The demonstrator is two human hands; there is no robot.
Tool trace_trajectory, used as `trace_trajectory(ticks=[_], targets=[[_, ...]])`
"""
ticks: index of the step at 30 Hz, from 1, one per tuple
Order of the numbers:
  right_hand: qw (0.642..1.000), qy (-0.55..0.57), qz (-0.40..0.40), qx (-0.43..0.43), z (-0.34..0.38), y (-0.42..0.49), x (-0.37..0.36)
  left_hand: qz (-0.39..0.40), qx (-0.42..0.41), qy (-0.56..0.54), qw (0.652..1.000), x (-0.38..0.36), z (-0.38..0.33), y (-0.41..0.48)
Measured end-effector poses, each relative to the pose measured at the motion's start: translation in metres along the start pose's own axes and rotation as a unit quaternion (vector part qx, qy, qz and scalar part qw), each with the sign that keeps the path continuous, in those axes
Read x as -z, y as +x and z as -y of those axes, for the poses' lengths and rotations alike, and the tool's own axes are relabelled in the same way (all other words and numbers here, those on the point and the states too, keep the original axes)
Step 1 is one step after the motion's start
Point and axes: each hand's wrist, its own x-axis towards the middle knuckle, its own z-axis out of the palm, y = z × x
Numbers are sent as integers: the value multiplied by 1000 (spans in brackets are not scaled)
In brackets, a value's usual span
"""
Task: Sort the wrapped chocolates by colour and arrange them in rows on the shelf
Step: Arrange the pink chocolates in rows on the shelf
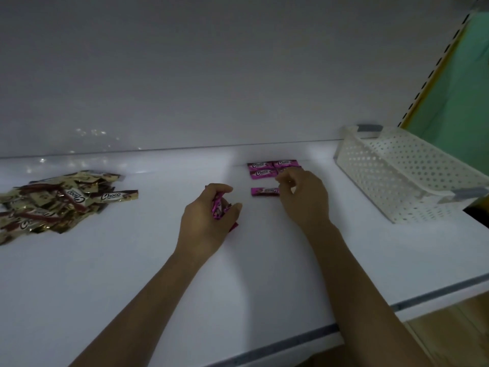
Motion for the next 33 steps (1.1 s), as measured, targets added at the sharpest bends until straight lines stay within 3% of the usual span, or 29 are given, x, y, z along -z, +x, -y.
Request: trace_trajectory(ticks=[3,7,12,16,19,23,27,29,33], targets=[[995,-10,74,60,4,-4,-6,-4,-7,8,1000,0,1,0],[977,-119,125,128,2,-3,-8,-3,-6,27,1000,-1,2,1],[993,-20,113,13,-1,-3,-6,-7,-1,27,1000,-1,3,1],[995,43,86,-10,-3,0,-4,-8,3,23,1000,-1,2,1],[984,82,159,12,-5,0,0,-11,7,22,1000,-1,2,1],[964,100,245,-18,-7,3,2,-12,8,23,1000,-1,1,1],[983,76,167,-23,-8,3,0,-12,6,29,1000,-1,-1,0],[982,120,141,-35,-8,5,5,-12,4,29,999,-1,-2,0],[948,136,286,-8,-10,4,16,-14,-2,45,999,0,-1,0]])
